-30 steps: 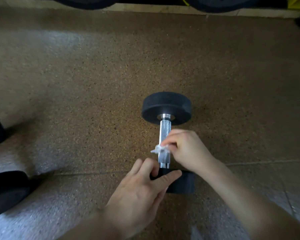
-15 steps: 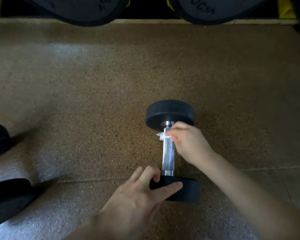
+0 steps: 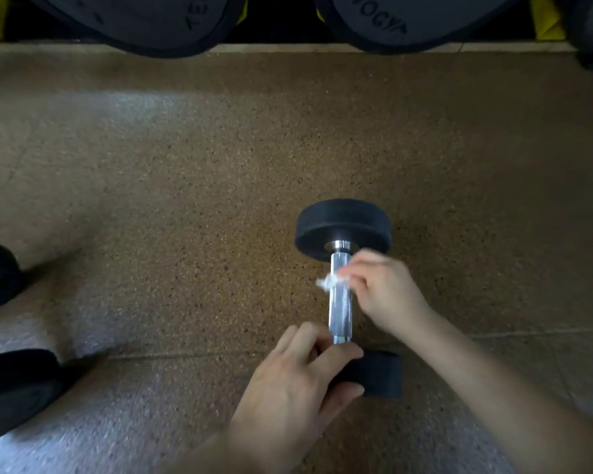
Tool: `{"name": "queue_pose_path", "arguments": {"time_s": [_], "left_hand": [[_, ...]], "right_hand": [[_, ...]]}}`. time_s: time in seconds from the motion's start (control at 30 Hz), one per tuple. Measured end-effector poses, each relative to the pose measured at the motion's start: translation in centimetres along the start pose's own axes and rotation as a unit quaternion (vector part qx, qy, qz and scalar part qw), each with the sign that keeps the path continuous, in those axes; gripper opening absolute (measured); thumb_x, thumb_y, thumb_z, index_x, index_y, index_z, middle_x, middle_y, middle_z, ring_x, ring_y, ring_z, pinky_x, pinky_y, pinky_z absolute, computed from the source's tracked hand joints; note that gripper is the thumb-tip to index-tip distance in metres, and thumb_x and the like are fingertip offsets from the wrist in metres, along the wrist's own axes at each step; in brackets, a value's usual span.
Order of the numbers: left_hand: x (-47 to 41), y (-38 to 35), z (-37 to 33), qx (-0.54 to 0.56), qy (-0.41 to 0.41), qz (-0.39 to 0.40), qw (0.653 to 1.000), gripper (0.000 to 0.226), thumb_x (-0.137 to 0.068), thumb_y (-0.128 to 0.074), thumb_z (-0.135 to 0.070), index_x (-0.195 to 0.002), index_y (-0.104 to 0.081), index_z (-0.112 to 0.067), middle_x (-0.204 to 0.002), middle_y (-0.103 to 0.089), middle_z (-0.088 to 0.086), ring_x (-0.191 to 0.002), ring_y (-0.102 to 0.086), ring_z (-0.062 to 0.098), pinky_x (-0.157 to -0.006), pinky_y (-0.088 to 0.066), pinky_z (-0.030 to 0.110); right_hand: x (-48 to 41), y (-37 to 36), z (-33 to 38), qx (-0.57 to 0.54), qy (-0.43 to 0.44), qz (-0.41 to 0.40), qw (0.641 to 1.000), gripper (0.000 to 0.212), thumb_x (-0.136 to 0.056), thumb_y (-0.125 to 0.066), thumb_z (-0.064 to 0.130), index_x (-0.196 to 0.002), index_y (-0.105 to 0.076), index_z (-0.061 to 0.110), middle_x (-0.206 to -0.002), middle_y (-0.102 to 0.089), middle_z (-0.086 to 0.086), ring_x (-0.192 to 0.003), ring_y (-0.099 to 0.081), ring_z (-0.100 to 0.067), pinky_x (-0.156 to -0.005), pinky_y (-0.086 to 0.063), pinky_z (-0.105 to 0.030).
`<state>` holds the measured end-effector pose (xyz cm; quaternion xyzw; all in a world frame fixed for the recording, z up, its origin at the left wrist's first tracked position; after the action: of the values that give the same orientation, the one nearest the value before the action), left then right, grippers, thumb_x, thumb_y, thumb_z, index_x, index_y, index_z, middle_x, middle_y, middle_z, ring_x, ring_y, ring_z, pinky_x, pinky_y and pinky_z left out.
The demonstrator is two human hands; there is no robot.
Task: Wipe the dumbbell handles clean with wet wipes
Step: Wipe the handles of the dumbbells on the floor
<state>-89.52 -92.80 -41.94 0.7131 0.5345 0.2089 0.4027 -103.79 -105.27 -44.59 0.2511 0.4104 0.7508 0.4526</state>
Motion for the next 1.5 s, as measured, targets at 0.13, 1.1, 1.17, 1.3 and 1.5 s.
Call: {"name": "queue_pose_path", "arguments": {"time_s": [0.13,1.1,1.17,1.3,1.5], "left_hand": [[0.2,-0.1,-0.3,-0.028,0.021,-0.004,0.999,0.035,-0.093,-0.048,-0.053,-0.123,-0.057,-0.038,-0.105,-0.049,-0.007,-0.085,-0.046,0.012,-0.073,-0.047,0.025],[-1.1,-2.5,-2.5,0.039,-0.003,0.006,0.999,0.036,-0.093,-0.050,-0.049,-0.124,-0.061,-0.035,-0.098,-0.040,-0.006,-0.087,-0.049,0.012,-0.072,-0.047,0.025],[-0.7,-2.5,-2.5,0.042,-0.007,0.005,0.999,0.037,-0.092,-0.053,-0.048,-0.125,-0.061,-0.035,-0.100,-0.041,-0.006,-0.087,-0.047,0.009,-0.073,-0.046,0.022],[-1.2,-2.9,-2.6,0.057,0.002,0.008,0.998,0.037,-0.086,-0.057,-0.047,-0.121,-0.064,-0.037,-0.095,-0.043,-0.009,-0.081,-0.045,0.007,-0.070,-0.042,0.018],[-0.8,-2.9,-1.8,0.102,0.024,0.040,0.994,0.037,-0.089,-0.053,-0.048,-0.126,-0.055,-0.047,-0.098,-0.043,-0.013,-0.083,-0.054,0.004,-0.070,-0.053,0.027]], "right_hand": [[0.6,0.3,-0.5,-0.034,-0.038,-0.038,0.998,0.020,-0.084,-0.065,0.000,-0.094,-0.077,0.013,-0.095,-0.067,0.002,-0.085,-0.063,-0.013,-0.077,-0.051,-0.026],[0.7,2.3,-2.6,0.007,-0.064,-0.081,0.995,0.010,-0.084,-0.068,0.013,-0.076,-0.074,0.011,-0.080,-0.061,0.004,-0.070,-0.057,-0.009,-0.065,-0.051,-0.034],[2.0,2.5,-2.2,0.001,-0.066,-0.041,0.997,0.016,-0.084,-0.067,0.021,-0.071,-0.072,0.013,-0.075,-0.057,0.008,-0.067,-0.054,-0.008,-0.063,-0.047,-0.032],[2.7,3.0,-1.9,-0.017,-0.057,0.021,0.998,0.029,-0.081,-0.061,0.035,-0.073,-0.073,0.010,-0.075,-0.058,0.004,-0.068,-0.054,-0.010,-0.065,-0.045,-0.031],[2.8,3.3,-3.7,-0.020,-0.105,0.005,0.994,0.013,-0.080,-0.075,0.017,-0.068,-0.069,0.017,-0.068,-0.057,0.009,-0.063,-0.055,-0.007,-0.061,-0.047,-0.028]]}}
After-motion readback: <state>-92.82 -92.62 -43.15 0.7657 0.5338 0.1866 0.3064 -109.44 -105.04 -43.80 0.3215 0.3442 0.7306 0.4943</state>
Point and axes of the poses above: each hand's wrist, its own x-axis away from the middle knuckle, its own y-axis out of the back of the hand, z = x × y, the point moved 3 cm from there along -x, towards the middle knuckle
